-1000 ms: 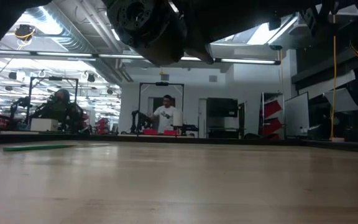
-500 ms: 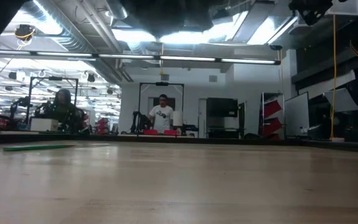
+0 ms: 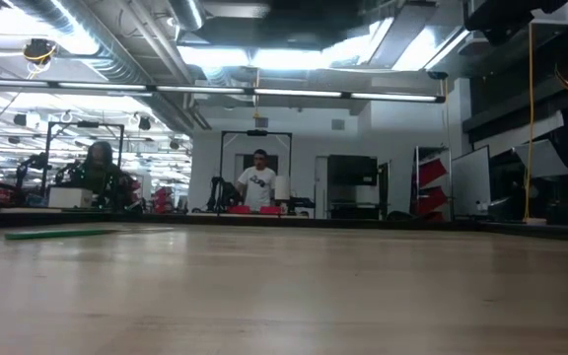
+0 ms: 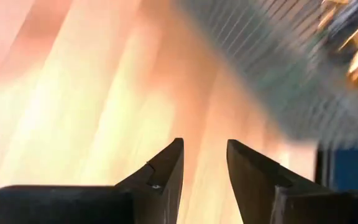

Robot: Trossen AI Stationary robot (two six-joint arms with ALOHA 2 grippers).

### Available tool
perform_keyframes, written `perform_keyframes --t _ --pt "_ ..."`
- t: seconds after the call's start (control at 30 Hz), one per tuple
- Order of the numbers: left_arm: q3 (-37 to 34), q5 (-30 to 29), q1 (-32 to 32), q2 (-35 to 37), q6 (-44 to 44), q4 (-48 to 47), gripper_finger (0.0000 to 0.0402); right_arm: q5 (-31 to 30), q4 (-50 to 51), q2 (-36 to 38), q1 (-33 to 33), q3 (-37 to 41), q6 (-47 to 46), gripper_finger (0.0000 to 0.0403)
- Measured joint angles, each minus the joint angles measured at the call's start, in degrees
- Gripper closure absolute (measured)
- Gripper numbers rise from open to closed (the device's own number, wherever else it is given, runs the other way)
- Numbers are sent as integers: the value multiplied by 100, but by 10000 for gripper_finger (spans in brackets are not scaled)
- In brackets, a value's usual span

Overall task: Sort silverware
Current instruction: Put the spoon into the utensil organizer

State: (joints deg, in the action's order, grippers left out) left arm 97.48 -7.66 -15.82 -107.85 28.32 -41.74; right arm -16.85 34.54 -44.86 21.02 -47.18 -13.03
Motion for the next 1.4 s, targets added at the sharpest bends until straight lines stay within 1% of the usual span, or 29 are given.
perform_keyframes --t 0.07,0.13,0.23,0.3,0.43,0.63,0.67,0.8,0.87,1.0,1.17,1.23,1.4 --pt "0 -66 -93 273 476 -1035 288 -1 -1 0 0 0 50 359" --pt "2 -81 -268 465 924 -1862 288 -1 -10 0 0 0 144 359" --pt "0 -87 -636 526 1992 -2607 288 -1 -12 0 0 0 152 359" --pt "0 -57 -931 522 2853 -2901 288 -1 -13 0 0 0 152 359" --pt "-26 74 -1551 476 4232 -3260 288 -1 -12 0 0 0 154 359" --pt "-533 165 -2340 478 6169 -3495 288 -6 -17 0 -4 0 153 359" --pt "-662 191 -2431 478 6332 -3500 288 -6 -17 0 -4 0 154 359" --pt "-1156 272 -2576 524 6432 -3660 288 -6 -22 0 -3 0 148 359" --pt "-1365 357 -2577 544 6441 -3579 288 -4 -15 -2 -2 0 115 359" --pt "-1866 408 -2576 542 6164 -3070 288 -4 -17 0 -2 0 102 359" --pt "-2475 523 -2578 541 5682 -2006 288 -4 -16 -1 -2 0 97 359" --pt "-2665 584 -2576 541 5672 -1844 288 -4 -16 0 -2 0 95 359" --pt "-2988 662 -2577 541 5850 -1820 288 -4 -17 0 -2 0 82 359"
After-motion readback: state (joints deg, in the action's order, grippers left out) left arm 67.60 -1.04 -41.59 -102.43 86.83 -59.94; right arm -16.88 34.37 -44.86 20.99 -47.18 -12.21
